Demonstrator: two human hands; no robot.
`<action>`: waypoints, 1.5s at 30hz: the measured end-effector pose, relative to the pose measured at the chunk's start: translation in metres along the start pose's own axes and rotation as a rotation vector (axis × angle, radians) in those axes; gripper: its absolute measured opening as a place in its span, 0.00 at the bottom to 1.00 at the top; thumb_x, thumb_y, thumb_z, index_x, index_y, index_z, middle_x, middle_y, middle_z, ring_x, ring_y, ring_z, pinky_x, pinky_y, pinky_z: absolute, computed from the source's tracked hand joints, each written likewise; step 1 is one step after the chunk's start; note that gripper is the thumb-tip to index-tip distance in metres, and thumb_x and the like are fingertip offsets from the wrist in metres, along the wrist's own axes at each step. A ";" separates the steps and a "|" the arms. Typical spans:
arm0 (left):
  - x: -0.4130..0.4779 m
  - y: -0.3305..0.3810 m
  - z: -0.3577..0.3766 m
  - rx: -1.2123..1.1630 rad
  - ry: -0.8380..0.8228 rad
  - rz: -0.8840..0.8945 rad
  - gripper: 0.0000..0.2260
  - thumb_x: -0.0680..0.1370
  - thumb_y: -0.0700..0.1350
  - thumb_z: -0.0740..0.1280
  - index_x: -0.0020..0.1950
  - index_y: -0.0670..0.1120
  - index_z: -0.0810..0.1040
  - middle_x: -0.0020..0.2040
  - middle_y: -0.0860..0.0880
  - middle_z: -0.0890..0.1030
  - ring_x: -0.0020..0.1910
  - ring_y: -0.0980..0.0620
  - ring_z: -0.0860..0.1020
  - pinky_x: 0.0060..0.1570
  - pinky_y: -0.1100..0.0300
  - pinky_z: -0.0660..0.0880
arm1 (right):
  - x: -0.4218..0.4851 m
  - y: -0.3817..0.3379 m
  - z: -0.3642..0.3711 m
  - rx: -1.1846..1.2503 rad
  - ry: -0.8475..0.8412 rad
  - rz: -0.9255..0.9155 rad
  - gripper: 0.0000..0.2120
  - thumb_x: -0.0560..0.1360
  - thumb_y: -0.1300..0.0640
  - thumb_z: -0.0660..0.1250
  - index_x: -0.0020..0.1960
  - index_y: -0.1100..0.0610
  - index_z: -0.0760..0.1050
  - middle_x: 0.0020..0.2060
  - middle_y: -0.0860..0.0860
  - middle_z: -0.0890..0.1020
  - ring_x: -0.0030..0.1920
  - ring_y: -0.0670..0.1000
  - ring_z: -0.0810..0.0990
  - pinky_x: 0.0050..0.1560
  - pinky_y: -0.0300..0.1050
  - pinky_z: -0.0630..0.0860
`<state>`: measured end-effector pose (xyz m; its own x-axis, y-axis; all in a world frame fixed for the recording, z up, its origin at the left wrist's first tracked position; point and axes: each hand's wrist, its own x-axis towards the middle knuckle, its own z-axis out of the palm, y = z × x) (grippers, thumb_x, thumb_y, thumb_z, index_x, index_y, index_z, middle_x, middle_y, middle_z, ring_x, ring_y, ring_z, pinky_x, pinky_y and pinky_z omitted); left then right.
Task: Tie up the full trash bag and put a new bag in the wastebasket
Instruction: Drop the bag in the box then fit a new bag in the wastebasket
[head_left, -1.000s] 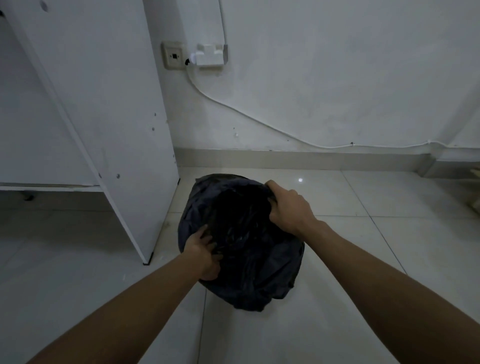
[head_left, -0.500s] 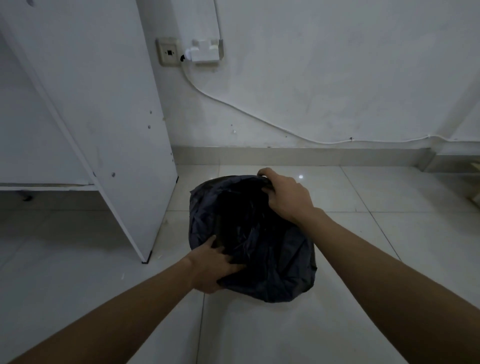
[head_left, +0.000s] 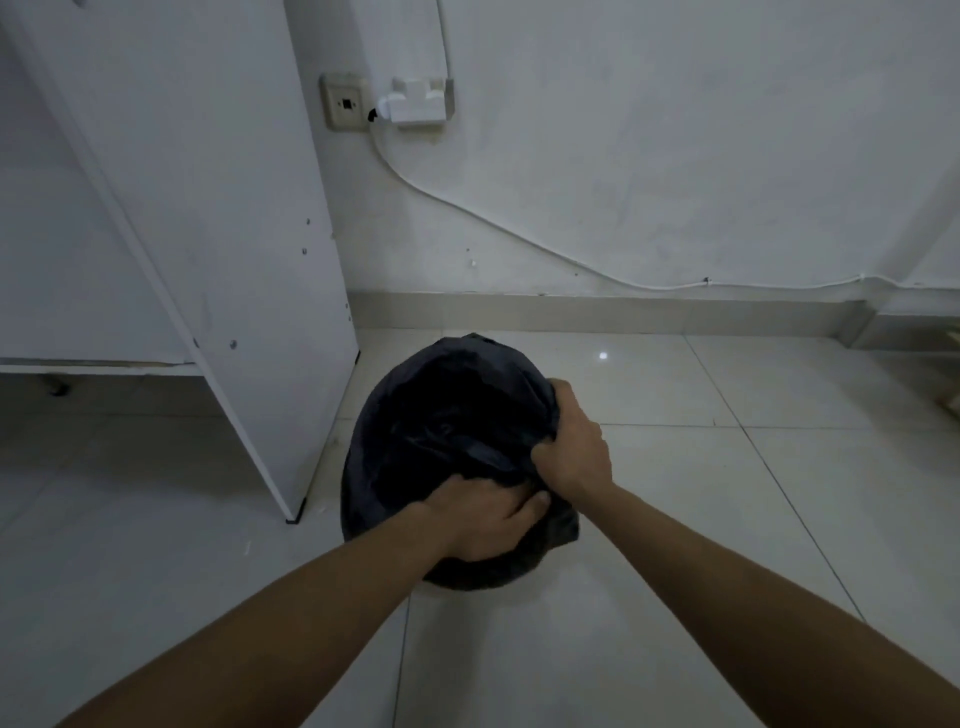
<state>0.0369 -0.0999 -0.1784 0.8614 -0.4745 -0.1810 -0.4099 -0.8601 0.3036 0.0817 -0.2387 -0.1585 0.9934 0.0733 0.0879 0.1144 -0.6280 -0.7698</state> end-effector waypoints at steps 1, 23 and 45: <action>0.000 -0.005 -0.005 0.187 0.040 0.031 0.21 0.83 0.59 0.47 0.65 0.50 0.69 0.65 0.45 0.77 0.65 0.43 0.73 0.68 0.45 0.65 | 0.003 -0.001 -0.003 -0.049 -0.023 -0.046 0.29 0.68 0.65 0.62 0.65 0.45 0.66 0.45 0.52 0.81 0.43 0.60 0.79 0.39 0.49 0.75; 0.012 -0.018 0.021 0.224 -0.307 -0.224 0.28 0.84 0.51 0.51 0.81 0.41 0.48 0.79 0.37 0.55 0.77 0.38 0.55 0.75 0.40 0.53 | 0.012 -0.037 0.004 -0.234 -0.195 -0.312 0.25 0.68 0.63 0.64 0.64 0.47 0.69 0.45 0.52 0.82 0.39 0.57 0.75 0.38 0.45 0.68; -0.035 -0.032 -0.023 0.793 0.250 0.056 0.10 0.78 0.50 0.64 0.51 0.45 0.80 0.51 0.43 0.81 0.52 0.41 0.75 0.62 0.44 0.63 | 0.031 -0.027 -0.020 -0.549 -0.076 -0.333 0.37 0.68 0.64 0.64 0.72 0.39 0.59 0.51 0.55 0.81 0.47 0.61 0.80 0.39 0.48 0.68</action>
<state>0.0265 -0.0516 -0.1601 0.8365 -0.5451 0.0558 -0.4631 -0.7577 -0.4598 0.1098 -0.2351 -0.1222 0.9040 0.3747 0.2057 0.4206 -0.8657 -0.2715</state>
